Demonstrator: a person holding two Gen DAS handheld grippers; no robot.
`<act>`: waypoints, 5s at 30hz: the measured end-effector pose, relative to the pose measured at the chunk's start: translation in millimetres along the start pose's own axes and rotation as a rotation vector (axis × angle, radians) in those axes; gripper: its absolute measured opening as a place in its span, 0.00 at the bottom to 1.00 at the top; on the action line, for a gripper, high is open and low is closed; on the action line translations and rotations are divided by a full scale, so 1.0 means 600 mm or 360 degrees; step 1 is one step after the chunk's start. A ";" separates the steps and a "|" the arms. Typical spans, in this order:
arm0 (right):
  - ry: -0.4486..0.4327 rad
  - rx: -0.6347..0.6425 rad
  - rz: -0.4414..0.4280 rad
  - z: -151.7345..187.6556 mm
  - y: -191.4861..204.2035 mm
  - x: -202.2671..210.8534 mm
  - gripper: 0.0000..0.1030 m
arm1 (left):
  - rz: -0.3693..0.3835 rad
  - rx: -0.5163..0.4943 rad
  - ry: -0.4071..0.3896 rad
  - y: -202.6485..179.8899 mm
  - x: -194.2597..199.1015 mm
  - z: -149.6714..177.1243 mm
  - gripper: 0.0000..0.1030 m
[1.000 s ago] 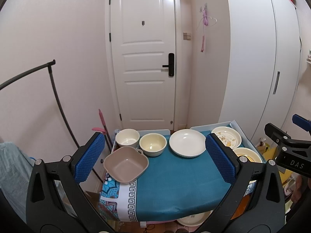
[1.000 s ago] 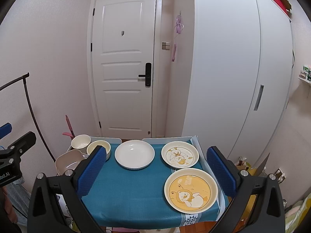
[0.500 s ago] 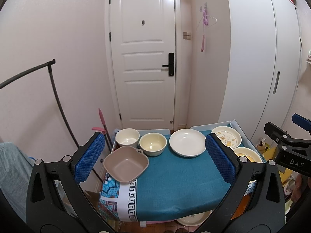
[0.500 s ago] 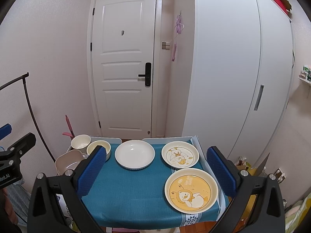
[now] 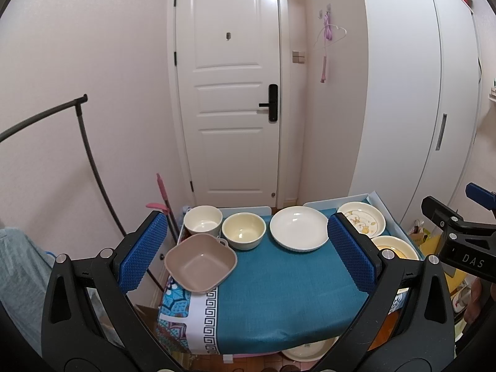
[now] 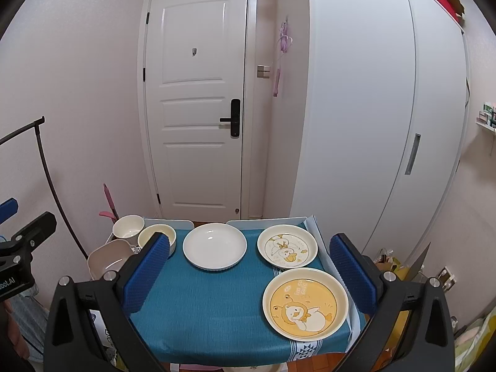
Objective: Organize plates and bowls
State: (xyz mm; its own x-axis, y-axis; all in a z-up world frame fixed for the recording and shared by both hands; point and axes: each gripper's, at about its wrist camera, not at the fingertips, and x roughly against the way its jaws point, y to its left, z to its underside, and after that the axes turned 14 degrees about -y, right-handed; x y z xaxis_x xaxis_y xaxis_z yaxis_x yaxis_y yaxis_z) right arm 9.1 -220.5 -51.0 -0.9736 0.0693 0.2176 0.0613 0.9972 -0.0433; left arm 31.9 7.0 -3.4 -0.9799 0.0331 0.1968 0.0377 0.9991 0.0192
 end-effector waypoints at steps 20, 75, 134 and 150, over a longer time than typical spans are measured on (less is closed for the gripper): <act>0.0072 -0.0042 0.0030 0.009 -0.034 -0.053 1.00 | 0.0210 -0.0034 0.0161 -0.055 -0.123 0.006 1.00; 0.1178 -0.0132 -0.0517 0.379 -0.411 -0.366 0.13 | 0.0477 -0.0076 0.1255 -0.504 -0.373 0.394 0.29; 0.1045 0.0116 -0.0738 0.371 0.122 -0.353 0.14 | 0.0191 0.0047 0.1150 0.045 -0.316 0.419 0.31; 0.1059 0.0025 -0.0717 0.361 0.089 -0.359 0.29 | 0.0145 -0.0043 0.1149 0.038 -0.313 0.397 0.84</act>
State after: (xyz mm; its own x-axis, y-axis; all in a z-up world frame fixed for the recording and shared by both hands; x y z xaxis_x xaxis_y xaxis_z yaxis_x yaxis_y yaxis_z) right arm 174.2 -188.3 -311.3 -0.5686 -0.3322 0.7526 -0.3144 0.9331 0.1744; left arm 170.3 30.0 -273.5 -0.5995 0.0811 0.7963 0.1265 0.9919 -0.0058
